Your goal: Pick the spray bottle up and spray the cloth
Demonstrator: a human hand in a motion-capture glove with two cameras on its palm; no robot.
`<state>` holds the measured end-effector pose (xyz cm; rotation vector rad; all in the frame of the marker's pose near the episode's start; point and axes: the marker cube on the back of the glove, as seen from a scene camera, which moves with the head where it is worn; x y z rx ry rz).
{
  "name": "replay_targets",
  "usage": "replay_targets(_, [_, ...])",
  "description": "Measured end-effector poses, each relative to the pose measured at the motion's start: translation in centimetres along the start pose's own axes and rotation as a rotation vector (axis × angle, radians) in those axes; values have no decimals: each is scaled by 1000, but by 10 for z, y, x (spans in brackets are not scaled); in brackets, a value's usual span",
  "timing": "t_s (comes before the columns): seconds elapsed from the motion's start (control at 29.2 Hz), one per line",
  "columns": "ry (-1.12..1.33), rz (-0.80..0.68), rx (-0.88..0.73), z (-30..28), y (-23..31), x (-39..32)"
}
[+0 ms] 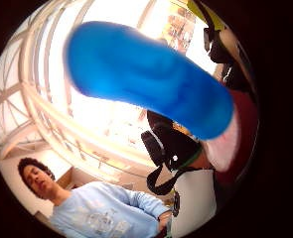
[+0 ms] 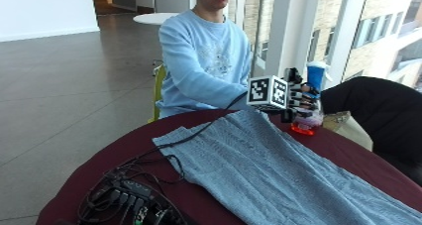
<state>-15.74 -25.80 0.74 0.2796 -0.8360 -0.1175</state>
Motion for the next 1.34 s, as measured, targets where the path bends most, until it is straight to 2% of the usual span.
replay_targets(0.24, [304, 22, -91, -99, 54, -2])
replay_targets(0.45, [490, 72, -148, -164, 135, -6])
replay_targets(0.62, [629, 55, -134, -200, 202, -12])
replay_targets(0.92, [794, -12, -118, -226, 295, 1])
replay_targets(1.34, [810, -18, -132, -228, 320, 13])
